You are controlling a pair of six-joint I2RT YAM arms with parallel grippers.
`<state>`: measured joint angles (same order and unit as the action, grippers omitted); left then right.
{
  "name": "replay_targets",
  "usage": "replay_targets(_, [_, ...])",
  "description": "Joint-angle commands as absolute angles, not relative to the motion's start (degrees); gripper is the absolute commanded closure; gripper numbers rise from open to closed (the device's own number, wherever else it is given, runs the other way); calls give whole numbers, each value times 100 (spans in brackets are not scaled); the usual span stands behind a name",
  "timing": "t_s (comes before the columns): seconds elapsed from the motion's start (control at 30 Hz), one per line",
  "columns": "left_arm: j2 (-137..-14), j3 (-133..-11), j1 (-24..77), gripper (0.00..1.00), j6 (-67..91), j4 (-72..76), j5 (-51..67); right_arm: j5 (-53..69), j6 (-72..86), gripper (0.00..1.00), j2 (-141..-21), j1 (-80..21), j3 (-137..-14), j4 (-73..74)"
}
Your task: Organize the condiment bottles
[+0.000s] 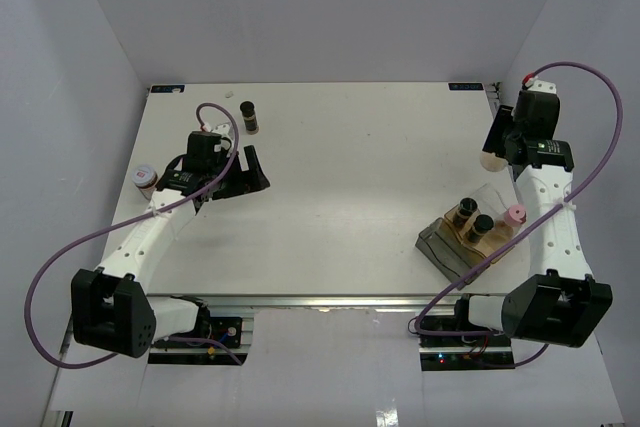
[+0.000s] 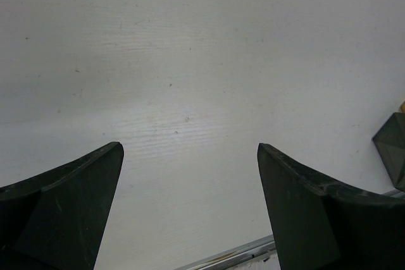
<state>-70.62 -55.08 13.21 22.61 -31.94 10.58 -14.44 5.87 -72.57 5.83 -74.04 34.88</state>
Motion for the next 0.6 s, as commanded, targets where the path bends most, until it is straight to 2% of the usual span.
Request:
replay_targets(0.0, [-7102,-5966,1292,2,2095,-3103,1437,-1475,786,92,-6889,713,-7135,3460])
replay_targets(0.2, [-7003,-5946,1292,2,2044,-3193,1472,-1447,952,92,-6654,843,-6587,3093])
replay_targets(0.57, [-7070,-6190,1292,2,2171,-3372,1403,-1740,961,92,-6554,888,-6283,3126])
